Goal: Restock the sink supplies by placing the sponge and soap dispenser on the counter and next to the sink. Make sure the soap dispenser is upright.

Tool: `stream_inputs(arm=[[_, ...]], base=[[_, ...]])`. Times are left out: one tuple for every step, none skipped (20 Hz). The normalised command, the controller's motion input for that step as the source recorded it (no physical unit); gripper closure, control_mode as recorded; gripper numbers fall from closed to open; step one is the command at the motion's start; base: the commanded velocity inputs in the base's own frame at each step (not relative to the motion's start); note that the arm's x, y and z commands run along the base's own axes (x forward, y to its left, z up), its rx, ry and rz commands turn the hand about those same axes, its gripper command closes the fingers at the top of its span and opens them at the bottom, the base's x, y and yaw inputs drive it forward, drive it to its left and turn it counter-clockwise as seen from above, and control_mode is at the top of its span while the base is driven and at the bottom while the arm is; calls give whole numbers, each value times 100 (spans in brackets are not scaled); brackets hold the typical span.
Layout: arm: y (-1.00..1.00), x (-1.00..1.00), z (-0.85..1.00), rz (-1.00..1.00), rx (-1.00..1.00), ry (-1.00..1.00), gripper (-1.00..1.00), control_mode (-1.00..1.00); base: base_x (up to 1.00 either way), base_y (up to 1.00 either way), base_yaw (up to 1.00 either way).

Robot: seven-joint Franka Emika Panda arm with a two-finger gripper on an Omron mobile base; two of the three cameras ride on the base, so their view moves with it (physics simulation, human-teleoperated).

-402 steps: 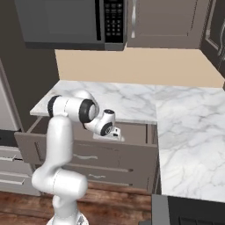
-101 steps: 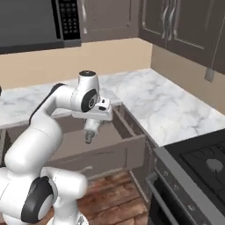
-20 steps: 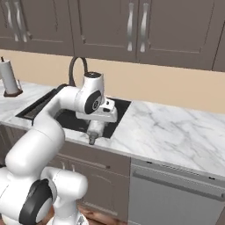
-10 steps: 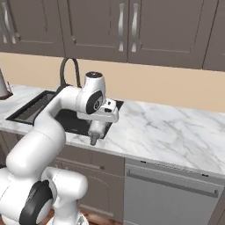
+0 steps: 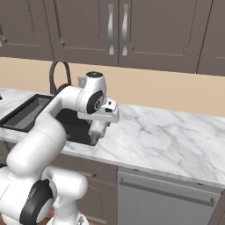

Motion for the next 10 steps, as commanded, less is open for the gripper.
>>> stream_inputs(arm=[[0,0,0,0,0,0,100,100],[0,0,0,0,0,0,100,100],[0,0,0,0,0,0,100,100],[0,0,0,0,0,0,100,100],[-39,26,0,0,0,12,100,-100],[-39,35,-1,0,0,12,100,-100],[-34,49,-8,8,-1,12,100,-100],[-34,58,-9,14,-2,12,100,-100],[-31,64,-9,19,-3,12,100,-100],[-24,68,-10,23,-6,12,100,-100]], base=[[1,-31,-3],[6,-32,-3],[14,-35,-1],[16,-37,0],[0,0,0],[0,0,0],[0,0,0],[0,0,0],[0,0,0],[0,0,0]])
